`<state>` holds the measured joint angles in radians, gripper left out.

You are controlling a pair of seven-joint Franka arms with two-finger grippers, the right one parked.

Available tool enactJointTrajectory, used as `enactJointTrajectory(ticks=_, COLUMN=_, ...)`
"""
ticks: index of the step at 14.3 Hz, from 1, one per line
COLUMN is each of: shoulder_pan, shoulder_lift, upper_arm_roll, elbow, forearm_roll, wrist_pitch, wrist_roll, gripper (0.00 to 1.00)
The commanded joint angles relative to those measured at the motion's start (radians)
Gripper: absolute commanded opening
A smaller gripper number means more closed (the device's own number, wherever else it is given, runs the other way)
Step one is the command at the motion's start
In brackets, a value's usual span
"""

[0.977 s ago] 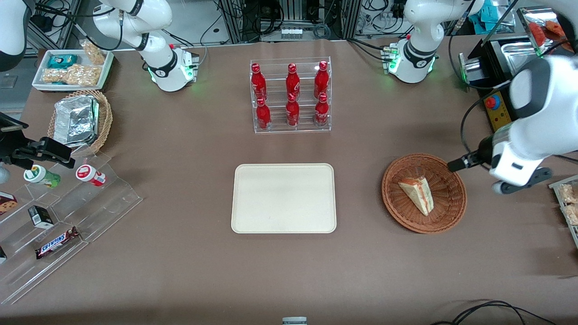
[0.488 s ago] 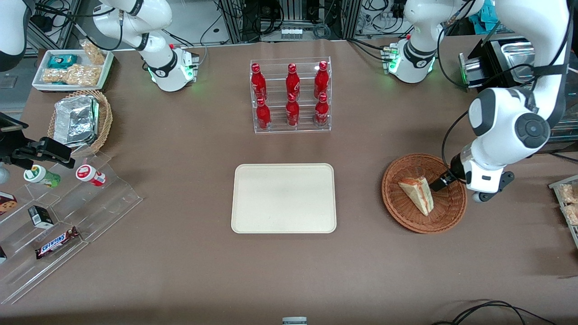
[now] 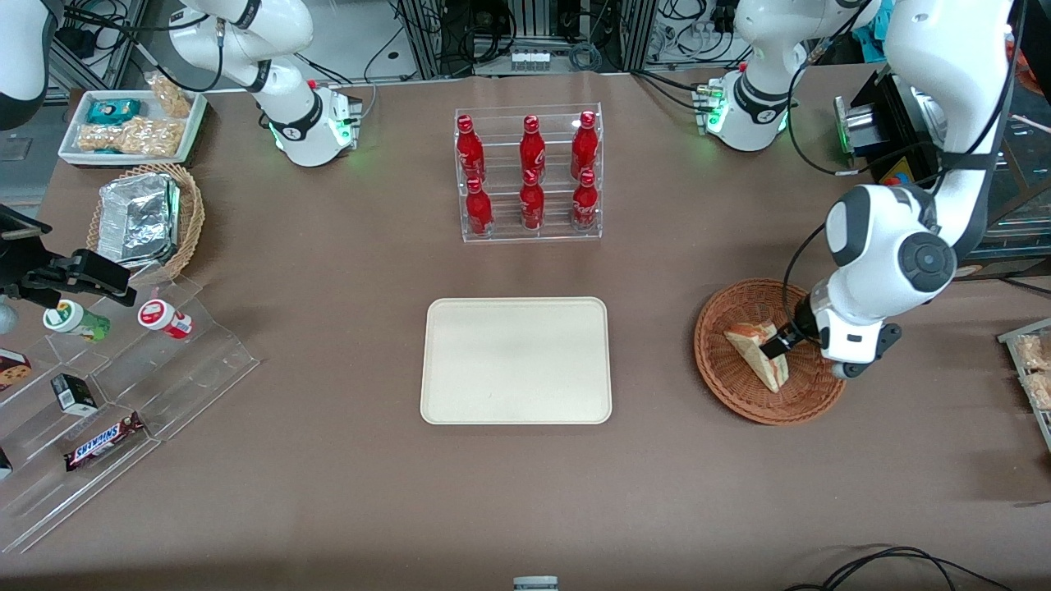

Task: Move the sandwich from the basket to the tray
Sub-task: 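Move the left gripper down over the wrapped sandwich in the wicker basket, then close the left gripper on the wrapped sandwich and lift it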

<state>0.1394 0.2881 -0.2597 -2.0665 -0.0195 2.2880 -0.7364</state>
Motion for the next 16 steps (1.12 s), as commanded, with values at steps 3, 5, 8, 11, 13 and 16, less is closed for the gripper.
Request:
enactJointTrajectory(ticks=3, shoulder_pan=-0.041, shoulder_lift=0.049, upper_arm_roll=0.005, elbow=-0.026, forearm_roll=0.003, wrist_pitch=0.039, wrist_roll=-0.061, gripper=1.00)
enactJointTrajectory(ticks=5, shoulder_pan=-0.043, shoulder_lift=0.062, upper_arm_roll=0.005, elbow=-0.026, forearm_roll=0.004, wrist_pitch=0.045, wrist_roll=-0.101, gripper=0.97)
enactJointTrajectory(ticks=8, shoulder_pan=-0.041, shoulder_lift=0.063, upper_arm_roll=0.004, elbow=-0.018, forearm_roll=0.003, wrist_pitch=0.038, wrist_roll=-0.126, gripper=0.33)
enactJointTrajectory(ticks=11, shoulder_pan=-0.040, shoulder_lift=0.062, upper_arm_roll=0.005, elbow=0.002, forearm_roll=0.004, wrist_pitch=0.021, wrist_roll=-0.120, gripper=0.11)
enactJointTrajectory(ticks=13, shoulder_pan=-0.037, shoulder_lift=0.056, upper_arm_roll=0.005, elbow=0.014, forearm_roll=0.044, wrist_pitch=-0.001, wrist_roll=-0.077, gripper=0.03)
enactJointTrajectory(ticks=16, shoulder_pan=-0.041, shoulder_lift=0.037, upper_arm_roll=0.004, elbow=0.038, forearm_roll=0.072, wrist_pitch=-0.033, wrist_roll=-0.072, gripper=0.02)
